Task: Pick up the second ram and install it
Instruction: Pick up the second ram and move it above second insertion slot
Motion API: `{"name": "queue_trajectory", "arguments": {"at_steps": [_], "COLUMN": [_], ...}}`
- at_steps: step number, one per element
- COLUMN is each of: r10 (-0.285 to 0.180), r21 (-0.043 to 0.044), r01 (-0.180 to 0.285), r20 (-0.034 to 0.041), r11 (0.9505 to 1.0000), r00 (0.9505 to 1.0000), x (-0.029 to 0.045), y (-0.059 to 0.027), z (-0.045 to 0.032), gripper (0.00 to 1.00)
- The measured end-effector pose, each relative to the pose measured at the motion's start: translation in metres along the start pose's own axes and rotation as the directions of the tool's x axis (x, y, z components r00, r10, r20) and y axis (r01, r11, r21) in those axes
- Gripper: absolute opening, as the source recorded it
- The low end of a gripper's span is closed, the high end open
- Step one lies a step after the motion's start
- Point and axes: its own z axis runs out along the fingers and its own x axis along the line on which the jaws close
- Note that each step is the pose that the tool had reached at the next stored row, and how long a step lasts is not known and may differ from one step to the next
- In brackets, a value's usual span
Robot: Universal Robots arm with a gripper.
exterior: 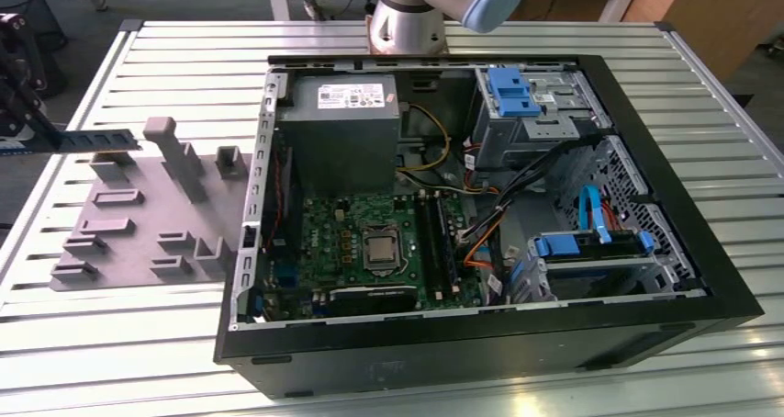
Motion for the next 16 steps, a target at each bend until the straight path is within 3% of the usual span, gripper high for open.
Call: {"name": "queue_trajectory", "arguments": {"at_steps": [11,16], "r10": [0.0,0.0], "r21": [0.0,0.0001], "r01": [0.0,0.0], "r20": [0.0,0.0001], "r11": [1.0,1.0], "r00": [1.0,1.0], "x": [-0.0007,-0.0007], "y": [0.0001,0.0001], "z": [-0.0287,-0.0293], "gripper": [0.14,0.14]}}
